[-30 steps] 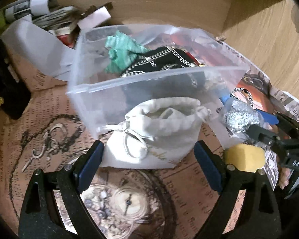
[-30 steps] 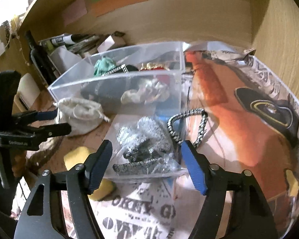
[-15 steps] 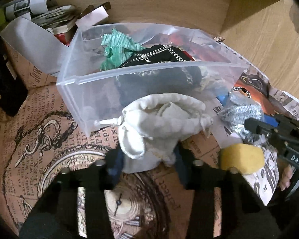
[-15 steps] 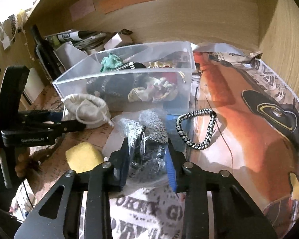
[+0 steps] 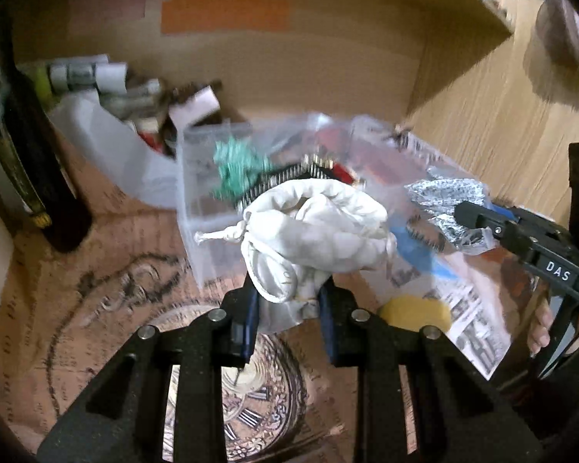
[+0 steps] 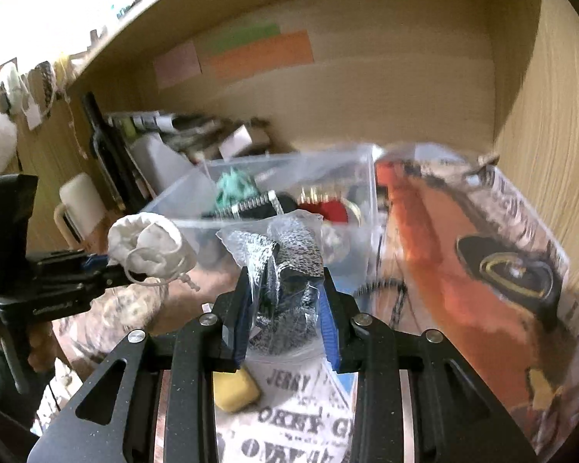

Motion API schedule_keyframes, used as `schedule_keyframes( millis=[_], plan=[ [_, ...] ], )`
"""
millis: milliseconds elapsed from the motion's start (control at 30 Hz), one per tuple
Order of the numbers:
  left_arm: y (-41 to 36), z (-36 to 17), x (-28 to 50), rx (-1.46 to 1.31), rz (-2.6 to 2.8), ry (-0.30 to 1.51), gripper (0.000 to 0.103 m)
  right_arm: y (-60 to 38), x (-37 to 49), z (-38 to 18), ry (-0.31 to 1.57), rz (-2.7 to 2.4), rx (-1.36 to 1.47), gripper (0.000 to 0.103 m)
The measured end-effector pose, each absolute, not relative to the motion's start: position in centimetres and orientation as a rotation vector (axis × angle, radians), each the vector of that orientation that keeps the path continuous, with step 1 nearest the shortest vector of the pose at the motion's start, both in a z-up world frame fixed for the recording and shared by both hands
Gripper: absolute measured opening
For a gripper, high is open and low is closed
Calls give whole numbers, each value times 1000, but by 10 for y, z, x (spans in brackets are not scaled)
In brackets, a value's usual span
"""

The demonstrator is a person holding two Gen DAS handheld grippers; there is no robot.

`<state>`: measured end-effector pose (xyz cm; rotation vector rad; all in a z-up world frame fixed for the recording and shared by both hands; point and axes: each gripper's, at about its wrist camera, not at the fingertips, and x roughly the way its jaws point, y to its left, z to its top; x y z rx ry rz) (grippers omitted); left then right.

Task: Organize soft objects
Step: 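Lower both bags into the clear box and open both tools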

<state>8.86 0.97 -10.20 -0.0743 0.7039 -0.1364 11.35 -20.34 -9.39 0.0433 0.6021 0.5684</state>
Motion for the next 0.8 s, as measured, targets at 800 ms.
schedule_keyframes(
  millis=[800],
  plan=[
    [32, -70, 170, -101, -30, 654, 27, -162, 183, -56, 486, 544, -8, 29]
  ],
)
